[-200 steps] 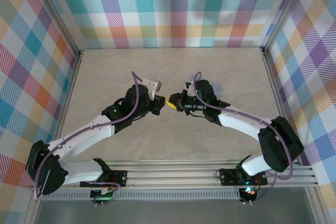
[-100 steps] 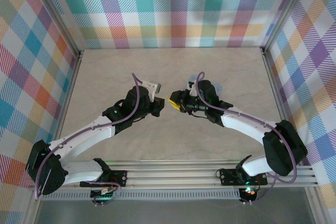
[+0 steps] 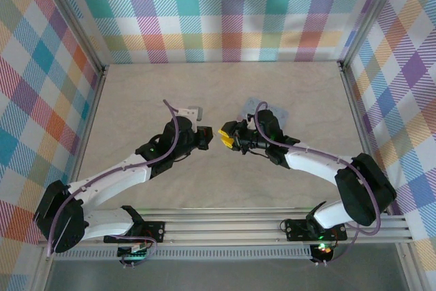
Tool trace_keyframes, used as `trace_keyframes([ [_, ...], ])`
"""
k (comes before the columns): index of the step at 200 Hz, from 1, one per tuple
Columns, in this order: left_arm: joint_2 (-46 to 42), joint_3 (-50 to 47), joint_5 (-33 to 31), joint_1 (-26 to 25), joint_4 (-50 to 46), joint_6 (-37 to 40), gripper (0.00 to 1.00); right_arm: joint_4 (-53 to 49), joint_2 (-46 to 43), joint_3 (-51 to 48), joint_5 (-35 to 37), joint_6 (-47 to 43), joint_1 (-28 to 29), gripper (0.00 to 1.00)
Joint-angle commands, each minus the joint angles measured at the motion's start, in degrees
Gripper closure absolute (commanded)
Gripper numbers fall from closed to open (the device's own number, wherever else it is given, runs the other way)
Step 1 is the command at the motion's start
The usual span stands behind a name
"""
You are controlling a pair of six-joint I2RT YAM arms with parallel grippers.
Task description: Unlock a padlock with a key
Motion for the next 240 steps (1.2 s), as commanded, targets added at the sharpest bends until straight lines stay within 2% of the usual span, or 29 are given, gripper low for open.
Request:
trace_keyframes([
  [1,0.1,-1.0,-1.4,-0.6,5.0,-4.0,1.00,2.3,-1.1,-0.8,1.8,3.4,0.4,0.63],
  [37,0.1,-1.9,-1.5,-0.6,7.0,-5.8,1.00,2.8,-0.2,-0.6,1.7,4.6,0.4,0.60],
  [108,2.3,-3.8,-0.3,-0.6,12.0,-9.6,1.00,5.0,2.4,1.3,0.9,6.4,0.5,0.59],
  [240,1.5,-8.5,0.8,-0.7,15.2,-11.8,1.00,7.6,4.3,2.4,2.5,8.0,0.5,0.71],
])
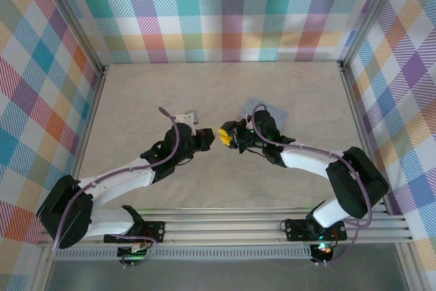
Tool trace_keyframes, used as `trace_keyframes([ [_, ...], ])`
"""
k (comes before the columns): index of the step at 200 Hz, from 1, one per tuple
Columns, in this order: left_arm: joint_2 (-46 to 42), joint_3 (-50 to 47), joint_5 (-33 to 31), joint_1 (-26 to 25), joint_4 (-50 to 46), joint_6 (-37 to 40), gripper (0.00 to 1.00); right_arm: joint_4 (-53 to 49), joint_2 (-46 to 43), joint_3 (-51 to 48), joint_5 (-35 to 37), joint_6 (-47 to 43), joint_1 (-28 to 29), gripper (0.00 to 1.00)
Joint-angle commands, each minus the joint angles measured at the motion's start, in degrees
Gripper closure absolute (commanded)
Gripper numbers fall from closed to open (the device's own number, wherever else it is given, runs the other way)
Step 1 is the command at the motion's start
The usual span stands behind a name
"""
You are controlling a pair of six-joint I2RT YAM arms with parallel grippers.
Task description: Unlock a padlock with a key
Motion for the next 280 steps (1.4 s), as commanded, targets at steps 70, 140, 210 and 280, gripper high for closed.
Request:
trace_keyframes([
  [70,-0.9,-2.0,1.5,-0.7,3.0,-1.5,1.00,3.8,-0.5,2.3,1.2,1.6,0.5,0.80],
  [140,-2.6,-1.1,2.9,-0.8,0.1,1.2,1.00,5.5,-1.5,1.8,0.3,-8.4,0.5,1.00],
  [210,-7.6,5.7,19.4,5.1,-9.8,8.8,0.58,-29.5,-8.2,19.5,-10.5,-55.4,-2.8,1.00],
  [280,-12.7,7.1,41.5,12.2,-3.7,9.0,0.45,-43.6,-13.2,29.2,-24.2,-80.1,-4.2,1.00],
])
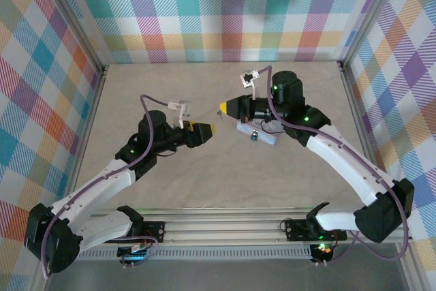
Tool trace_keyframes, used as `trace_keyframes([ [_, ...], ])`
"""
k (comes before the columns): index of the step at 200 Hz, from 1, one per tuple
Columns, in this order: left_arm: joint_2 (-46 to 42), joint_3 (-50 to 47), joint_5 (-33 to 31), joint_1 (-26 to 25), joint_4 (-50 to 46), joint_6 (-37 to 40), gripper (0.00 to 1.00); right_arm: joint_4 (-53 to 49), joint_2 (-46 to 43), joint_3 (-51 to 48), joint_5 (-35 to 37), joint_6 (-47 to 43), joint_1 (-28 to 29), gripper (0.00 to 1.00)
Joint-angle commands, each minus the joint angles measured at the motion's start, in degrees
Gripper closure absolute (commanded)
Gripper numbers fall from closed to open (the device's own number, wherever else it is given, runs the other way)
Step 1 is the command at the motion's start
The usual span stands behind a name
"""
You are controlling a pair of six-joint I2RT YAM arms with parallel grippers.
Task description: Unlock a padlock with a key
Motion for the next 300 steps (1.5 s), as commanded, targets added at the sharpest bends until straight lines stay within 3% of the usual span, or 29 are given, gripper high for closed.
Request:
trace_keyframes([
  [1,-1.2,1.0,11.9,1.7,5.5,-0.6,0.45,-6.9,0.1,0.2,-7.6,-11.1,-0.4,1.00],
  [60,-1.5,1.2,17.7,1.7,15.9,-7.4,0.48,-2.1,-2.4,-2.9,-8.8,-9.7,-0.5,1.00],
  [114,1.1,-2.8,16.9,1.5,28.9,-16.4,0.54,1.7,-3.2,-5.5,-7.8,-7.6,-0.5,1.00],
  [202,5.9,-2.8,18.8,1.0,27.8,-18.6,0.58,6.1,-5.1,-8.6,-5.1,-4.9,-1.2,1.00],
  [300,8.1,-1.9,20.4,-0.1,30.4,-20.1,0.69,8.0,-5.0,-10.0,-5.0,-3.1,-2.0,1.00],
])
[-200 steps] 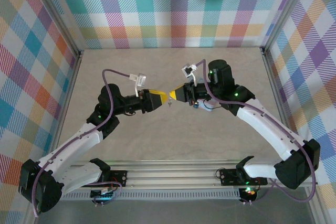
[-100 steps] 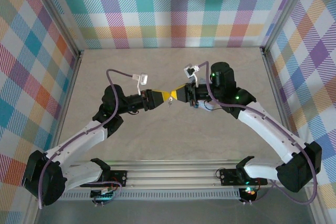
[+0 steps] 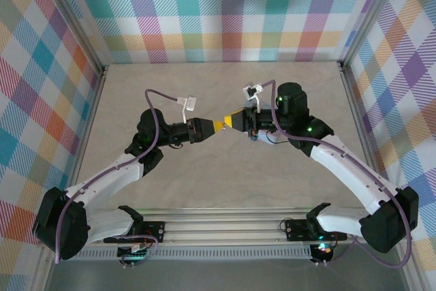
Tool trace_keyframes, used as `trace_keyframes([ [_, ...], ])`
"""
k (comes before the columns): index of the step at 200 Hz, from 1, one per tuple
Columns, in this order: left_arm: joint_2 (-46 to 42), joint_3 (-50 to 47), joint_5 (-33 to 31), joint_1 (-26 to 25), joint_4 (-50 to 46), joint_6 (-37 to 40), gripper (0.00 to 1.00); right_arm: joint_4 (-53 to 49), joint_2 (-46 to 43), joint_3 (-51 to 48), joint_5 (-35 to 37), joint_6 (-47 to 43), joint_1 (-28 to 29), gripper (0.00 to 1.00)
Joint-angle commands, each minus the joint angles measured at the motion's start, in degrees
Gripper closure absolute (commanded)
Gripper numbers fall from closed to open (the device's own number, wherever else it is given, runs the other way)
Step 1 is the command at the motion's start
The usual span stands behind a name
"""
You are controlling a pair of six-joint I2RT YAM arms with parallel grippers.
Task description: Unlock a padlock with a key
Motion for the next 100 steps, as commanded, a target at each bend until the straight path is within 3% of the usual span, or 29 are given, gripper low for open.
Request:
trace_keyframes([
  [1,0.7,0.5,1.5,-0.7,3.7,-0.4,0.69,2.2,-0.7,-0.4,0.1,0.4,-0.4,1.00],
  [37,1.5,0.9,1.8,-1.2,4.9,-1.0,0.74,2.5,-0.7,-0.6,0.1,0.7,-0.7,1.00],
  [100,2.2,1.0,1.7,-1.5,4.7,-0.9,0.91,2.2,-1.2,-1.0,0.4,1.0,-1.1,1.00],
])
